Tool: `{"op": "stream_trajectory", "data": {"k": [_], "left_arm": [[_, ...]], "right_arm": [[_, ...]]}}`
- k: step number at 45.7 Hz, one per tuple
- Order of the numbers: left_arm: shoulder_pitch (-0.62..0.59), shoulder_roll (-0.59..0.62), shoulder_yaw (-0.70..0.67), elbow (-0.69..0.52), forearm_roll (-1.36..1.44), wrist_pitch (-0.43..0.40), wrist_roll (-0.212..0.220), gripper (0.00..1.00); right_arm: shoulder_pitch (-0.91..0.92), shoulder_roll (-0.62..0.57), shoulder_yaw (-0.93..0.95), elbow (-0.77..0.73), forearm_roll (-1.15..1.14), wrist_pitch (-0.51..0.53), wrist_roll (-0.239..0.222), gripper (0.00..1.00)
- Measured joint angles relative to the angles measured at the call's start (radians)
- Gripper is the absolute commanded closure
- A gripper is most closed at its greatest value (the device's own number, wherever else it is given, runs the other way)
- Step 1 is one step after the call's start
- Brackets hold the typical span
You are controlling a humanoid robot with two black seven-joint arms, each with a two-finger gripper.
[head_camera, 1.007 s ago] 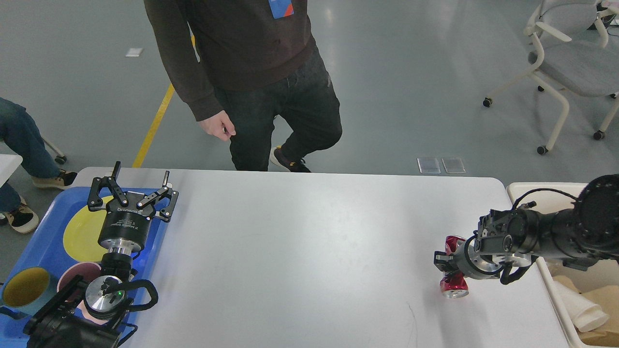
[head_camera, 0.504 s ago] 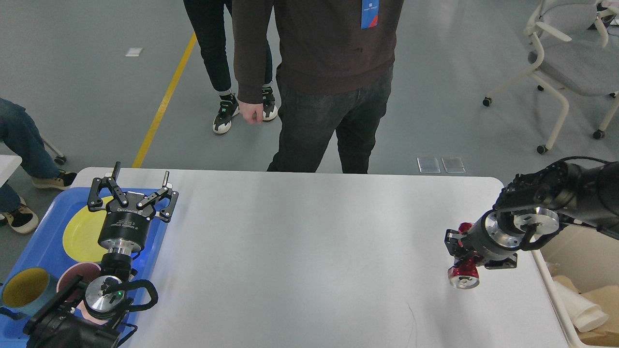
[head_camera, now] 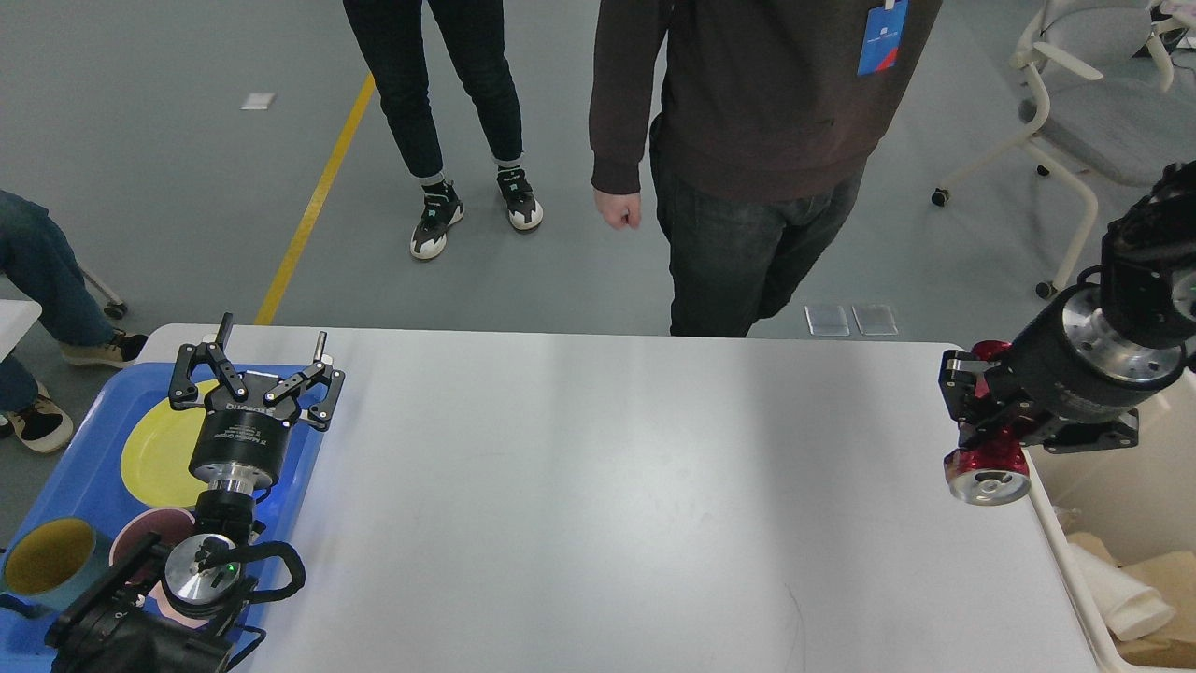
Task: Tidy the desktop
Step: 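Lift the red can and carry it into the white bin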
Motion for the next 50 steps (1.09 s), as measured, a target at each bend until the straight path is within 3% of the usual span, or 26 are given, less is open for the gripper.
{"op": "stream_trajectory", "data": {"k": [7,17,27,34,37,38,44,50], "left_arm": [[0.000,0.000,0.000,0.000,0.000,0.000,-0.001,0.04],[0.000,0.000,0.000,0.000,0.000,0.000,-0.001,0.04],[0.000,0.000,0.000,0.000,0.000,0.000,-0.001,0.04],[0.000,0.000,0.000,0.000,0.000,0.000,-0.001,0.04],[0.000,0.000,0.000,0.000,0.000,0.000,-0.001,0.04],[0.000,0.000,0.000,0.000,0.000,0.000,-0.001,0.04],[-0.001,0.000,0.000,0.000,0.000,0.000,-0.001,0.04],[0.000,0.000,0.000,0.000,0.000,0.000,-0.001,0.04]], "right_arm": [[0.042,-0.009,-0.031,0.006,0.000,0.035,0.000,1.00],[0.022,-0.080,-0.113,-0.055,-0.014,-0.004,0.000,1.00],[-0.133,-0.262,-0.149,-0.263,-0.079,-0.026,0.000,1.00],[-0.376,-0.361,-0.086,-0.524,-0.104,-0.036,0.001,1.00],[-0.525,-0.385,-0.002,-0.649,-0.105,-0.038,0.002,1.00],[-0.656,-0.394,0.078,-0.749,-0.105,-0.038,0.003,1.00],[-0.941,-0.397,0.254,-0.991,-0.101,-0.052,0.005,1.00],[-1.261,-0.348,0.420,-1.220,-0.096,-0.132,0.006,1.00]]}}
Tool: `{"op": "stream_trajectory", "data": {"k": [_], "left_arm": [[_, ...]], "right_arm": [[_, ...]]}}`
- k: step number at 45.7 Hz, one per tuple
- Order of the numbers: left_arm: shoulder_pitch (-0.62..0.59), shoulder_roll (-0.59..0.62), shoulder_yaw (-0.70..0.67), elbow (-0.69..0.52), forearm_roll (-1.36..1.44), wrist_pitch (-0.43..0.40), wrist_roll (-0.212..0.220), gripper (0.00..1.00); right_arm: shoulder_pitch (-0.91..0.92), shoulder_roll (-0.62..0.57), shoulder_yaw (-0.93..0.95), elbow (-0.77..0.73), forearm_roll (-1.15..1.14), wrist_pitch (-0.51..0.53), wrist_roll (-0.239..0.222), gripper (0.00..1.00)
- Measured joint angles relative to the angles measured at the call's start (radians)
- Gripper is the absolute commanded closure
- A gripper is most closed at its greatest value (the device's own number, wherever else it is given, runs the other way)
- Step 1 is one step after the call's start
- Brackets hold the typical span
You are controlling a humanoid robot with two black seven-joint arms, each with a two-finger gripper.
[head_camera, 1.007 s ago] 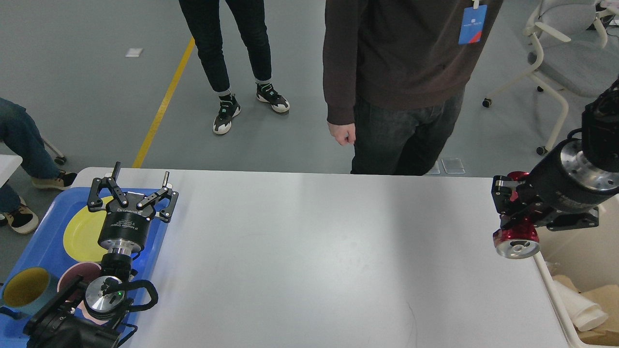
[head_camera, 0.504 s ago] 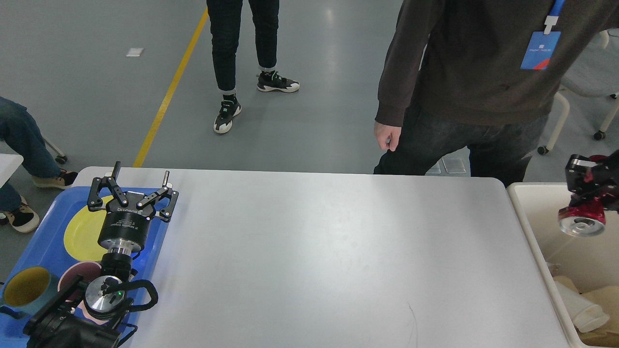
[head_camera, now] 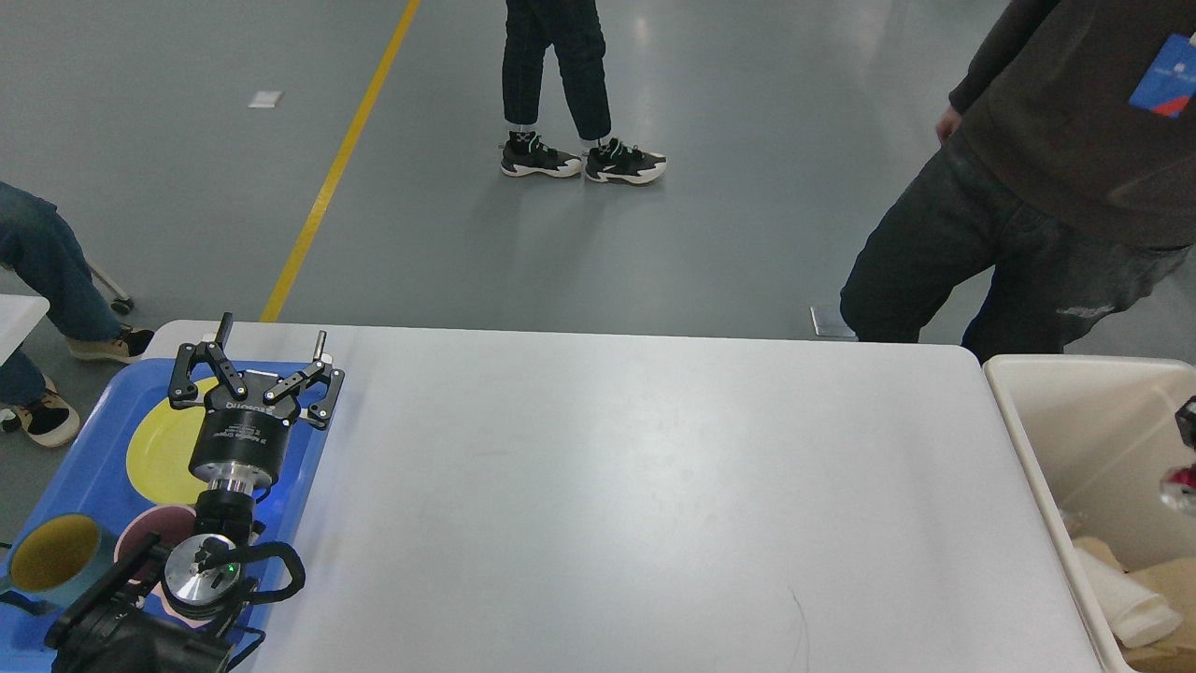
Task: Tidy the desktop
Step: 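Lift the red can and carry it into the white bin, then release the red can inside the bin with the right gripper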
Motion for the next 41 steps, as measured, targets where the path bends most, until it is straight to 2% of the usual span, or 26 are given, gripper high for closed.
{"op": "stream_trajectory", "data": {"k": [9,16,31,32,35,39,41], "left_arm": [[0.000,0.000,0.000,0.000,0.000,0.000,0.000,0.04],[0.000,0.000,0.000,0.000,0.000,0.000,0.000,0.04],[0.000,0.000,0.000,0.000,0.000,0.000,0.000,0.04],[0.000,0.000,0.000,0.000,0.000,0.000,0.000,0.04],[0.000,0.000,0.000,0.000,0.000,0.000,0.001,0.04],[0.000,0.000,0.000,0.000,0.000,0.000,0.001,0.04],[0.000,0.000,0.000,0.000,0.000,0.000,0.001,0.04]], "right_arm": [[-0.341,0.164,0.121,-0.288,0.002,-0.177,-0.001,1.00],[-0.494,0.274,0.157,-0.457,0.003,-0.233,-0.003,1.00],[-0.539,0.308,0.167,-0.497,0.002,-0.242,-0.003,1.00],[-0.540,0.308,0.168,-0.497,0.002,-0.242,-0.003,0.98],[-0.542,0.312,0.168,-0.497,0.002,-0.243,-0.003,0.51],[-0.551,0.322,0.167,-0.497,0.002,-0.254,-0.002,0.03],[-0.554,0.325,0.165,-0.497,0.002,-0.277,0.000,0.00]]}}
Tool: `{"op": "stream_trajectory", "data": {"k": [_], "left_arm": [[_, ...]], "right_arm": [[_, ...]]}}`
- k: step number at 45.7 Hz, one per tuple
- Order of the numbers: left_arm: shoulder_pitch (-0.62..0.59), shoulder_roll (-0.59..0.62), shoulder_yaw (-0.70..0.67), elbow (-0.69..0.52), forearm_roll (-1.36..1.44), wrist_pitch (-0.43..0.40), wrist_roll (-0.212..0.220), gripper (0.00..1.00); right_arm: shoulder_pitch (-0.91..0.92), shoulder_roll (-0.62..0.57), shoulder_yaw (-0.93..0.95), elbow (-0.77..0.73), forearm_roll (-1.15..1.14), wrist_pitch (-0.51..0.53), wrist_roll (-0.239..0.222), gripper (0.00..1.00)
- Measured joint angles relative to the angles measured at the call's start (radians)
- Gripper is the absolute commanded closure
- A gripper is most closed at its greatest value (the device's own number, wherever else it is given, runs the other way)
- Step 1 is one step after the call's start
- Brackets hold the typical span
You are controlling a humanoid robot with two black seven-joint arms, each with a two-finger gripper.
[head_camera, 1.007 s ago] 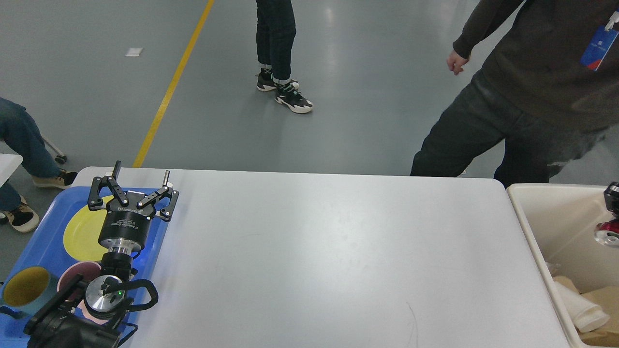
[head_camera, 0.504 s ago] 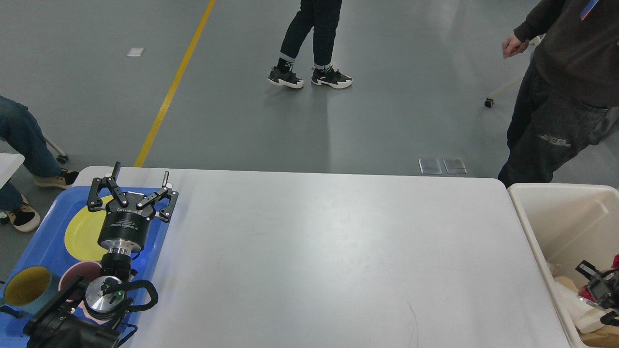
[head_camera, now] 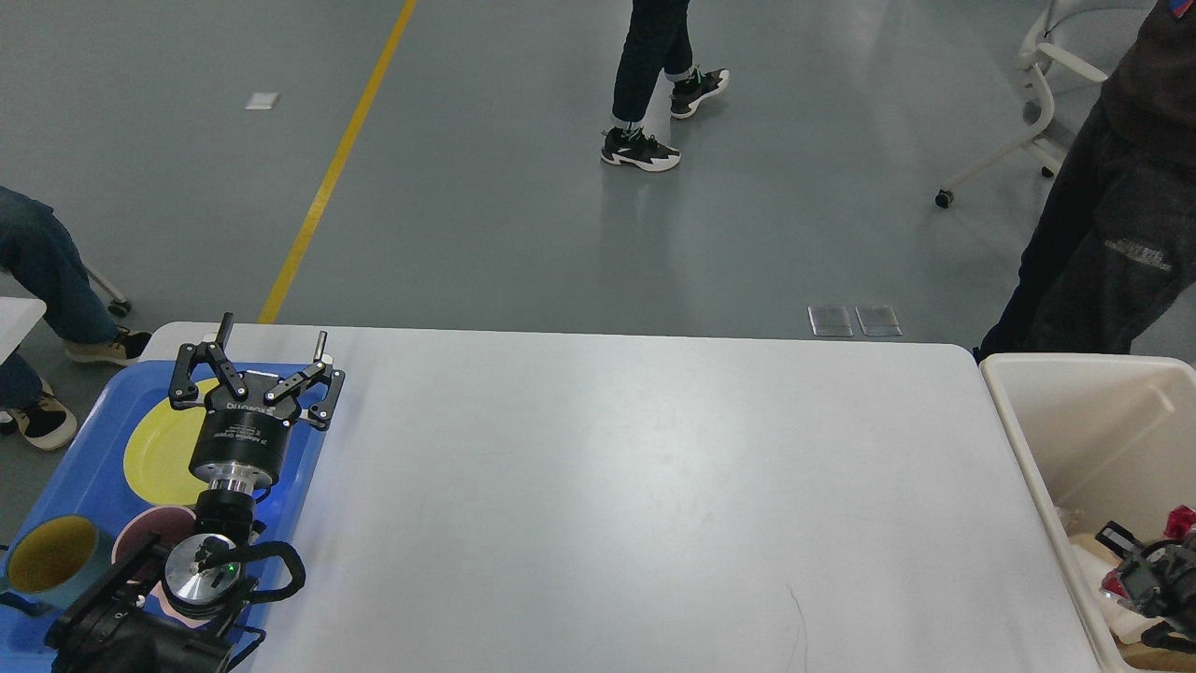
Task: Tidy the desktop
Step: 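Release the red can inside the bin with the right gripper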
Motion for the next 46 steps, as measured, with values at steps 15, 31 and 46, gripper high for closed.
{"op": "stream_trajectory", "data": {"k": [15,31,46], "left_arm": [[-0.001,0.000,0.000,0.000,0.000,0.000,-0.001,0.04],[0.000,0.000,0.000,0.000,0.000,0.000,-0.001,0.04],[0.000,0.000,0.000,0.000,0.000,0.000,-0.001,0.04]], "right_arm": [[-0.003,0.022,-0.012,0.001,-0.006,-0.074,0.003,0.00],[0.026,-0.021,0.105,0.002,0.002,-0.089,0.008,0.00],[0.212,-0.160,0.835,0.195,0.001,-0.082,0.012,0.00]]}}
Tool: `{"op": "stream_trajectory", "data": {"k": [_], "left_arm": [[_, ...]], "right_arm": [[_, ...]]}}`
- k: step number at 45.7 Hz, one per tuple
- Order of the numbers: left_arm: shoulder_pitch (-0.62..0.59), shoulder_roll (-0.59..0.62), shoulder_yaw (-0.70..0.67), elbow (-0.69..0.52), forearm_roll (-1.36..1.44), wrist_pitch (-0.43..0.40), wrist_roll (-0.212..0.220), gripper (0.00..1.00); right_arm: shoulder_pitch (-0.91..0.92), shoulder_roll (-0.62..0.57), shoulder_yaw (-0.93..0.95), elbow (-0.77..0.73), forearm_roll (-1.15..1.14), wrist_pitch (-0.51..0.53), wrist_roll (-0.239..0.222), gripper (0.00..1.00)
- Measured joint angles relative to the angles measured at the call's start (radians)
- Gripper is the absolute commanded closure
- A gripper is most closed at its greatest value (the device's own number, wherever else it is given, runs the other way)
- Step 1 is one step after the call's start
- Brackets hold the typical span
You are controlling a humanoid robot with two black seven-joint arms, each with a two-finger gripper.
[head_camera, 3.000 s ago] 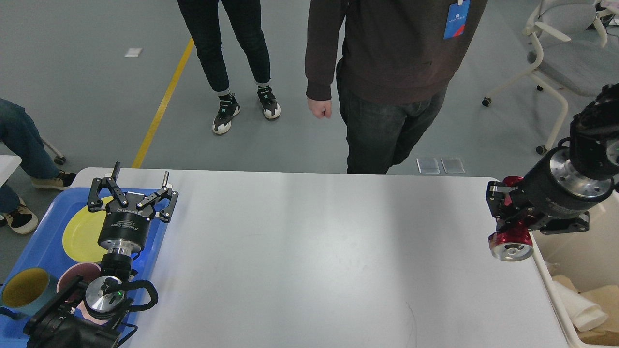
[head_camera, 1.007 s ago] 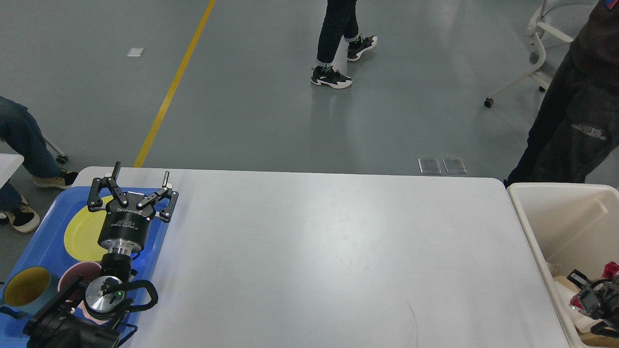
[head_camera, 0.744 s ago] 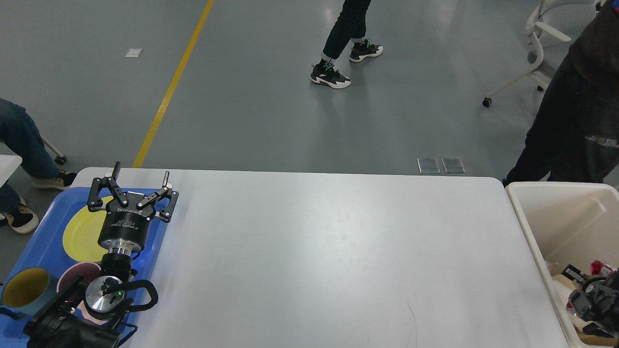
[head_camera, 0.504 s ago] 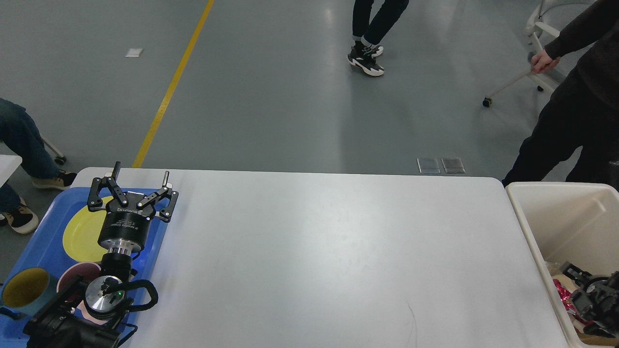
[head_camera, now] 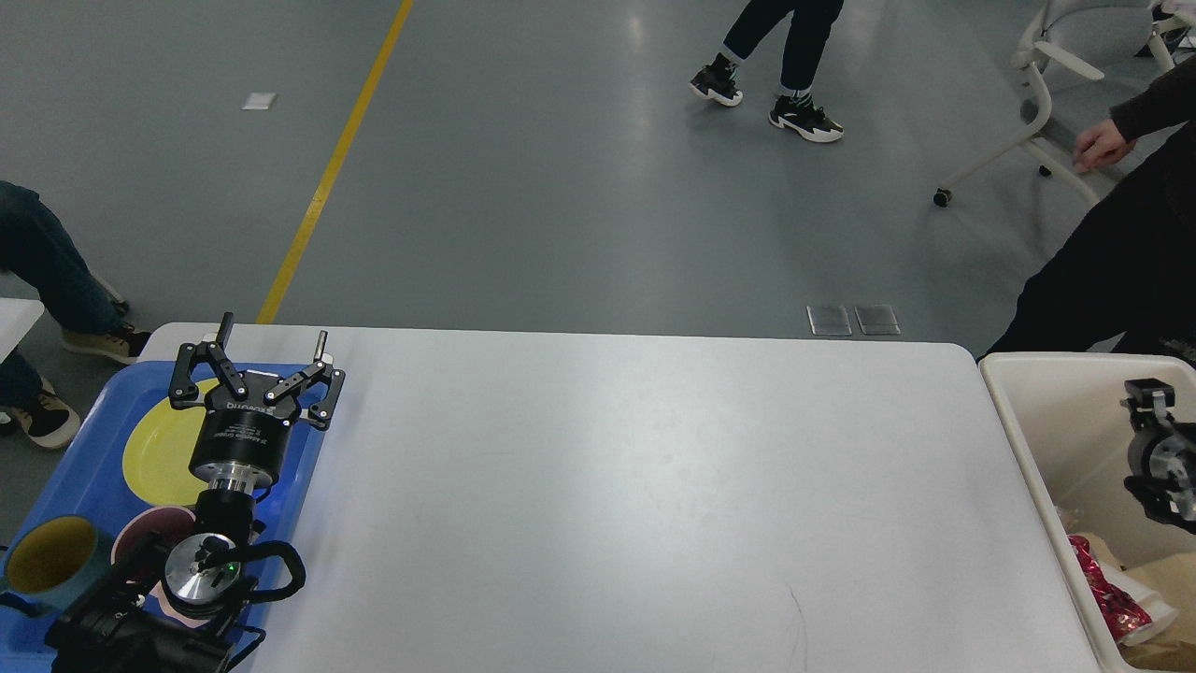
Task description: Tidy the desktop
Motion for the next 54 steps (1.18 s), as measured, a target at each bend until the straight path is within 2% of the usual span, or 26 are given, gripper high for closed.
{"op": "stream_trajectory", "data": {"k": [7,14,19,23,25,28,33,37,43,54], "left_arm": [[0.000,0.000,0.000,0.000,0.000,0.001,0.000,0.04],[0.000,0.000,0.000,0.000,0.000,0.001,0.000,0.04],[0.000,0.000,0.000,0.000,0.000,0.001,0.000,0.04],[0.000,0.000,0.000,0.000,0.000,0.001,0.000,0.04],[0.000,0.000,0.000,0.000,0.000,0.001,0.000,0.04],[0.000,0.000,0.000,0.000,0.000,0.001,0.000,0.04],[0.000,0.000,0.000,0.000,0.000,0.001,0.000,0.04],[0.000,0.000,0.000,0.000,0.000,0.001,0.000,0.04],[0.000,0.000,0.000,0.000,0.000,0.001,0.000,0.04],[0.000,0.000,0.000,0.000,0.000,0.000,0.000,0.04]], "right_arm": [[0.008,-0.069,0.429,0.193,-0.001,0.005,0.002,0.00],[-0.080,-0.070,0.779,0.424,-0.022,0.011,0.020,0.00],[-0.184,-0.021,1.015,0.552,-0.086,0.051,0.088,0.00],[-0.278,0.096,1.185,0.611,-0.212,0.139,0.173,0.00],[-0.309,0.138,1.225,0.625,-0.263,0.162,0.205,0.00],[-0.358,0.190,1.260,0.643,-0.338,0.180,0.277,0.00],[-0.426,0.254,1.274,0.659,-0.396,0.186,0.421,0.00],[-0.452,0.287,1.274,0.660,-0.405,0.188,0.492,0.00],[-0.484,0.295,1.266,0.664,-0.404,0.209,0.521,0.00],[-0.516,0.302,1.265,0.689,-0.397,0.233,0.524,0.00]]}}
